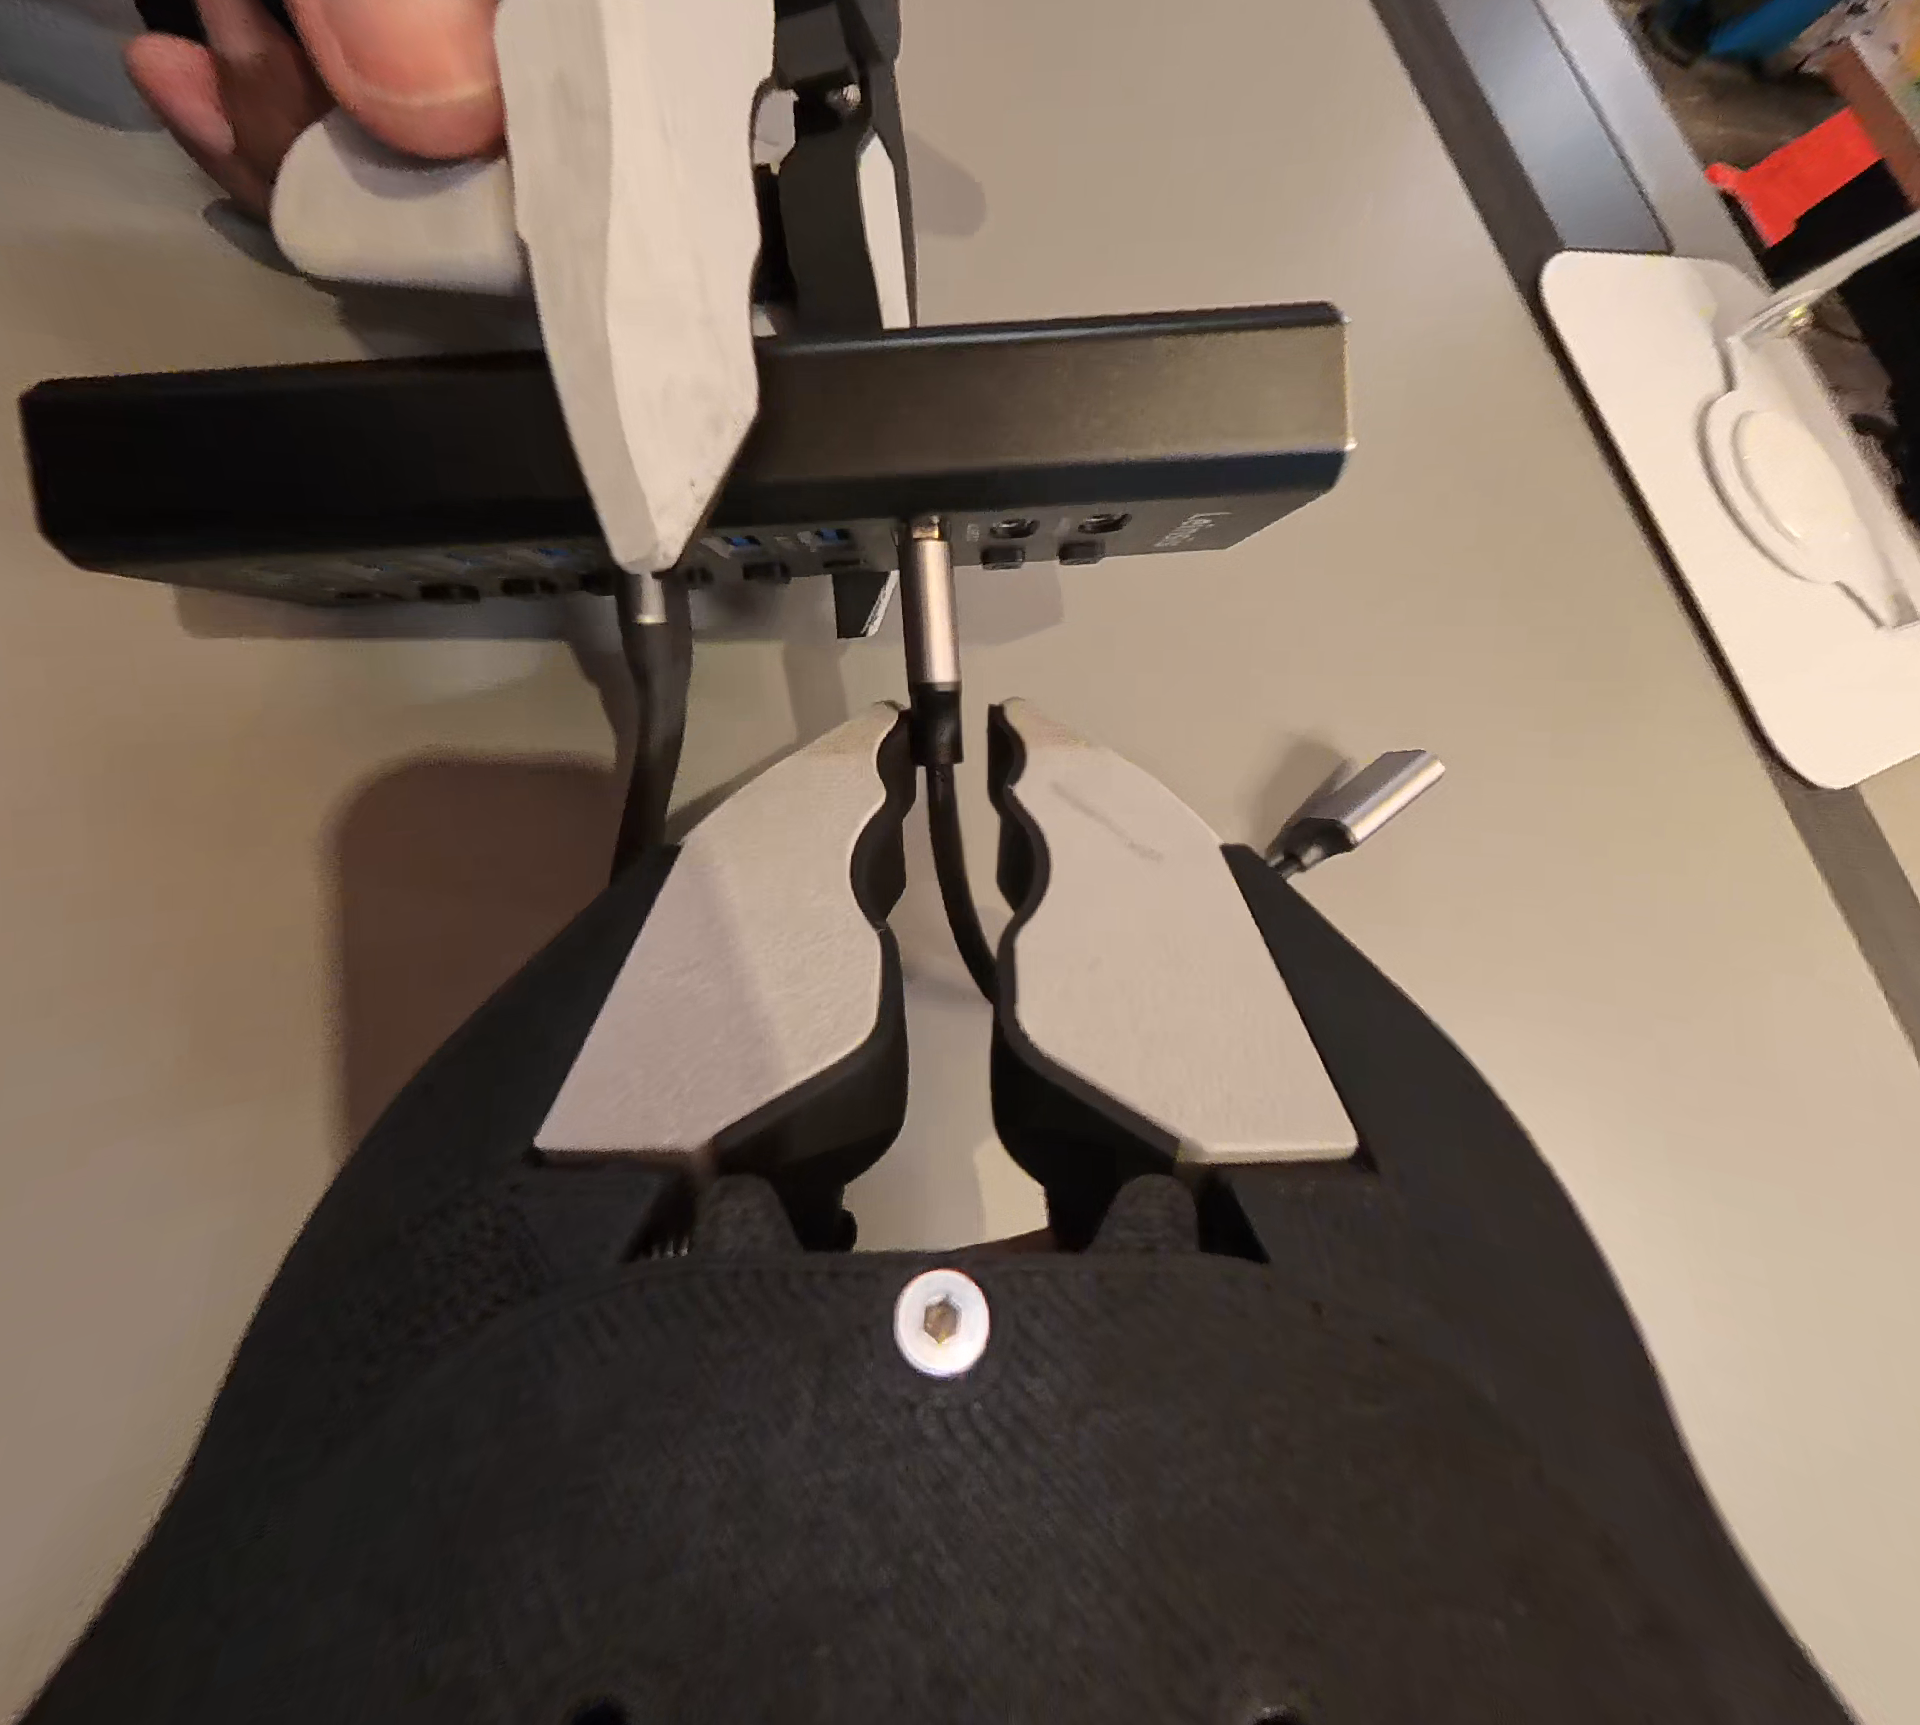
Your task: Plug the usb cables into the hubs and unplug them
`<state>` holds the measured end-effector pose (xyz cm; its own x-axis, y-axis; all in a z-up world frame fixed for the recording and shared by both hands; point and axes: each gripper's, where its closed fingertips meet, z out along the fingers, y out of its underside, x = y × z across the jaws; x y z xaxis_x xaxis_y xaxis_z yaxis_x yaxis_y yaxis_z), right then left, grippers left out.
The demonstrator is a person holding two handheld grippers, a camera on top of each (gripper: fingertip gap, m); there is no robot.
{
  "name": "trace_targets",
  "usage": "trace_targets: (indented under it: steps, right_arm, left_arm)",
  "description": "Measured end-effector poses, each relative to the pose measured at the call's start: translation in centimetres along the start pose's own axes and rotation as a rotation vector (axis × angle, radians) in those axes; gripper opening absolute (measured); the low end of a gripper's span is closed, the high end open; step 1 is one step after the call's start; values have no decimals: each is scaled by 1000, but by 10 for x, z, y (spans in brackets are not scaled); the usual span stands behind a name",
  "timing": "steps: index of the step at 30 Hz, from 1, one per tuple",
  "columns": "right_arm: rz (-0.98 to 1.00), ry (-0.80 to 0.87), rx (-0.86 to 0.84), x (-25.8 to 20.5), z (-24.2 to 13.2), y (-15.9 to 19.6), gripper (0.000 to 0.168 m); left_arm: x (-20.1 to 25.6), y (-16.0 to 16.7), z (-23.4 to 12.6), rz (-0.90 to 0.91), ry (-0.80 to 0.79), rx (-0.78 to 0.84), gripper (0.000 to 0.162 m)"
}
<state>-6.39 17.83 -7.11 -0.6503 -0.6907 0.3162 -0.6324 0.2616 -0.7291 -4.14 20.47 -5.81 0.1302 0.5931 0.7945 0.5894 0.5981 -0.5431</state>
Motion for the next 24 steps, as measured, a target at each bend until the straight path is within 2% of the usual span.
trace_targets:
  steps: [6, 9, 12, 18, 24]
  right_arm:
    - [22, -18, -56, -16, 10, 5, 17]
    - [39, 4, -62, -15, 11, 7, 4]
    - [71, -16, -57, -19, 11, 9, 2]
    - [110, -5, -116, -21, 12, 18, 2]
    - [190, 19, -142, -16, 12, 24, 2]
  left_arm:
    - [4, 5, 3, 17, 7, -32, 65]
    - [5, 7, 4, 30, 8, -41, 65]
    - [4, 7, 5, 46, -1, -51, 65]
    - [-9, -3, -3, 147, -173, -35, 73]
    - [-7, -16, -10, 324, -408, -58, 69]
